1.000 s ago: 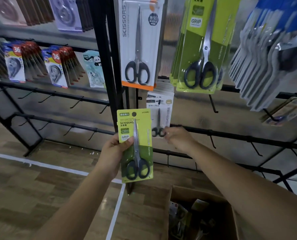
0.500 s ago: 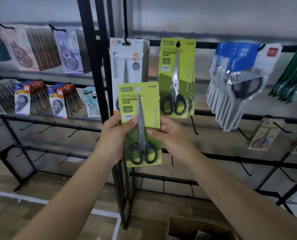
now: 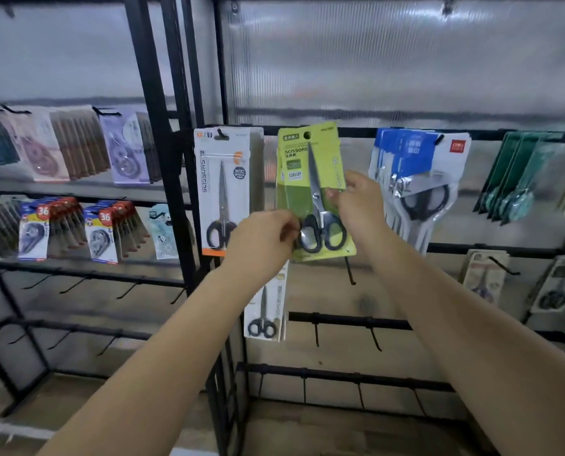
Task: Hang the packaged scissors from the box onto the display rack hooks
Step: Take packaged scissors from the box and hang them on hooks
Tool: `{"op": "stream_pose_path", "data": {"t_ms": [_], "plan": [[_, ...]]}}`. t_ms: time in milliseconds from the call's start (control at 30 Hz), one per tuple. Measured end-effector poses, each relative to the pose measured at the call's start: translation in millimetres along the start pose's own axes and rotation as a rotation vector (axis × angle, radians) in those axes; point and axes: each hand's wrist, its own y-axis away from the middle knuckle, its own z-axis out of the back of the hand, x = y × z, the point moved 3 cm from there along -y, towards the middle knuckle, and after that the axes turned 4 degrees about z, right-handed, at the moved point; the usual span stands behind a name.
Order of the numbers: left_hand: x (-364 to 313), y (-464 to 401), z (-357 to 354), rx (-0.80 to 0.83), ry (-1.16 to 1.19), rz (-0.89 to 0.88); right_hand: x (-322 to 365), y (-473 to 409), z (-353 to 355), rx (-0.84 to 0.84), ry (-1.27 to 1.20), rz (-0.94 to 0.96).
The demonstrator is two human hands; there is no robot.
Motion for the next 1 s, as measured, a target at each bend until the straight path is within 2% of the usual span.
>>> {"op": "stream_pose_path", "data": {"t_ms": [100, 333, 500, 633, 800, 933, 1000], "plan": [[-5.0, -0.5, -5.3, 0.007, -0.039, -0.028, -3.0, -5.5, -4.3, -0.005, 0.018, 0.011], [3.3, 7.4, -9.8, 0.019, -0.040, -0.007, -12.1, 6.8, -4.7, 0.048, 0.059, 0.164], [-2.0, 14.4, -9.9, 0.012, -0.111, -0.036, -27.0, 26.7, 6.3, 0.032, 0.484, 0.211], [-16.7, 14.5, -14.3, -0.023, -0.159, -0.111, -37.2, 43.1, 19.9, 0.066, 0.700, 0.228], [-44.9, 21.5, -46.0, -0.016, -0.103, -0.232, -54.4, 64.5, 47.9, 0.184, 0.832, 0.240], [-65.7, 36.3, -93.6, 0.060, -0.116, -0.283, -84.8, 89.1, 82.9, 0.241, 0.877, 0.188], [-76.6, 42.8, -120.5, 0.155, -0.098, -0.259, -103.5, 101.4, 106.6, 0.247, 0.889, 0.131]]}}
